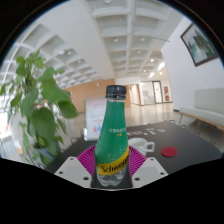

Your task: Pour water

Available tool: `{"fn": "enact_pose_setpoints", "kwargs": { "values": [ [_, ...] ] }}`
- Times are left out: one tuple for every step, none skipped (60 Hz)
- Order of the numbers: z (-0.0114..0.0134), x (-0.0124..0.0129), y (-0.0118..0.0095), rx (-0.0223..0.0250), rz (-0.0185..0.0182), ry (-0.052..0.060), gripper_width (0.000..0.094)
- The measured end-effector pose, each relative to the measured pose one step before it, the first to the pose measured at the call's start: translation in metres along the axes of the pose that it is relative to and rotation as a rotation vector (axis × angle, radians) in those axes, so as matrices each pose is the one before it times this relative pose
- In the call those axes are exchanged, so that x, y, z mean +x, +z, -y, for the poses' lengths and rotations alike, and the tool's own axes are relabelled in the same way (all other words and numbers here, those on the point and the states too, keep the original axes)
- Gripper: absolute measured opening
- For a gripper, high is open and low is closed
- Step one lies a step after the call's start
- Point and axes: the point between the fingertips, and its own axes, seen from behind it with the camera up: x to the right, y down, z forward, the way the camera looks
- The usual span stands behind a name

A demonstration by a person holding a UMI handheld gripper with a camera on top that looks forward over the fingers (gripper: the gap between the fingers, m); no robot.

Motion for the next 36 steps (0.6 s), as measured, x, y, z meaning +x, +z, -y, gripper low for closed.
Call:
{"fn": "enact_pose_setpoints", "kwargs": {
  "values": [
    [0.00999,-0.0066,0.001,0.01405,0.0205,0.0237,0.0403],
    [0.00958,-0.00652,0.00193,0.01352,0.01922,0.0265,0.0404],
    [0.00967,-0.00604,0.00173,0.01338,0.01669,0.0284,0.0405],
    [0.00979,-0.0054,0.00252,0.01393,0.01569,0.0308,0.0403],
    [0.00987,-0.00615,0.00298,0.01454,0.01718,0.0331,0.0404],
    [0.00956,-0.00696,0.00315,0.01331,0.01989,0.0355,0.0403],
    [0.00908,-0.00668,0.0037,0.01294,0.02157,0.0392,0.0403],
    [0.00704,-0.01184,0.00652,0.01355,0.01872,0.0411,0.0404],
    [0.00973,-0.00009,0.00585,0.0147,0.02165,0.0453,0.0403],
    [0.0084,-0.00592,0.00374,0.013,0.0206,0.0448,0.0401],
    [0.00731,-0.00605,0.00457,0.01081,0.02302,0.0453,0.0402],
    [0.00636,-0.00582,0.00484,0.00915,0.0245,0.0477,0.0404],
    [0.00603,-0.00502,0.00489,0.00871,0.023,0.0514,0.0404],
    [0.00548,-0.00501,0.00546,0.00849,0.0212,0.0553,0.0403],
    [0.00457,-0.00364,0.00512,0.00663,0.02034,0.0563,0.0403],
    [0.00454,-0.00279,0.00536,0.00512,0.02042,0.0567,0.0403],
    [0.00344,-0.00178,0.0055,0.00341,0.02053,0.0584,0.0403],
    [-0.00119,-0.01257,0.00864,0.00368,0.01218,0.056,0.0402],
    [0.00652,0.00732,0.00801,0.00547,0.02435,0.0664,0.0402],
    [0.00331,0.00052,0.00474,0.00431,0.01665,0.063,0.0401],
    [0.00256,-0.00095,0.0049,0.00279,0.01763,0.0629,0.0401],
    [0.0024,0.00029,0.00475,0.00182,0.0177,0.0639,0.0403],
    [0.00218,0.0008,0.00457,0.00194,0.01777,0.0643,0.0404],
    [0.00311,0.00156,0.00415,0.00407,0.01628,0.0646,0.0401],
    [0.00358,0.00242,0.00409,0.00533,0.0142,0.0639,0.0402],
    [-0.00092,-0.00171,0.00293,0.0069,0.01029,0.0595,0.0402],
    [0.00595,0.00645,0.00451,0.00896,0.01252,0.0623,0.0401],
    [0.0045,0.00341,0.00312,0.00837,0.01197,0.0588,0.0402],
    [0.00489,0.00426,0.00348,0.00869,0.01129,0.0555,0.0401],
    [0.00463,0.00408,0.00267,0.0073,0.01103,0.0524,0.0402],
    [0.00424,0.00412,0.00249,0.00711,0.01088,0.0507,0.0402],
    [0.00478,0.00419,0.00185,0.00954,0.00879,0.0482,0.0402],
    [0.00564,0.00475,0.00196,0.01201,0.00604,0.0473,0.0401],
    [-0.00041,-0.00297,-0.00412,0.01209,0.00162,0.0416,0.0401],
    [0.00721,0.00868,0.00542,0.00664,0.00646,0.0433,0.0402],
    [0.0051,0.0037,0.0013,0.00842,0.00753,0.0404,0.0403]
  ]
}}
